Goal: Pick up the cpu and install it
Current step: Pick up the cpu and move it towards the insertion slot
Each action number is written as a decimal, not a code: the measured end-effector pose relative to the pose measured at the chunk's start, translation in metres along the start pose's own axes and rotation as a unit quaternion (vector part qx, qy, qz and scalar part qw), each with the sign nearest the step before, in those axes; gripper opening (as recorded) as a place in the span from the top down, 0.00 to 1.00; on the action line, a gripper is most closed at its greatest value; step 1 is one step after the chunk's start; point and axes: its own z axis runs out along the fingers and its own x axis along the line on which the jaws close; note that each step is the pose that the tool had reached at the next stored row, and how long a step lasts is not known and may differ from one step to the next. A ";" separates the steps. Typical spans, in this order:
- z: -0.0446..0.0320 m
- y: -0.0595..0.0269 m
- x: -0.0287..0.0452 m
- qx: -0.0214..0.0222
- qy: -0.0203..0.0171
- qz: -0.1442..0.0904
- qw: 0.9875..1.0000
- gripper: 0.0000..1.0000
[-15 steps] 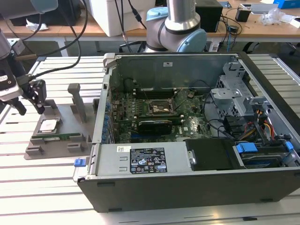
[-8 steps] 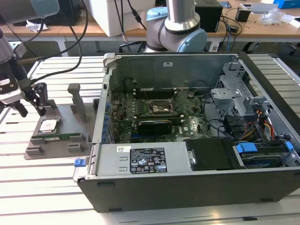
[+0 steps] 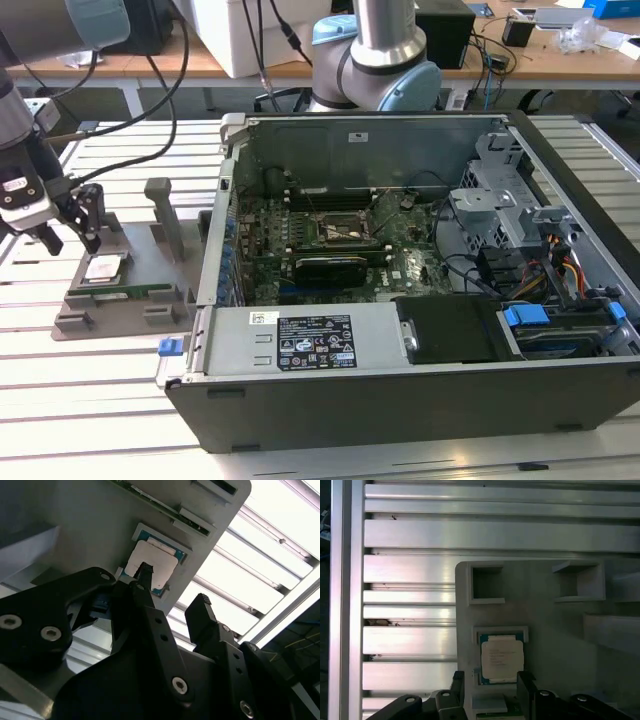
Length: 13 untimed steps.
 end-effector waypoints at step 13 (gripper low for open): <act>0.0289 0.0014 -0.0082 0.002 0.000 0.000 1.000 0.46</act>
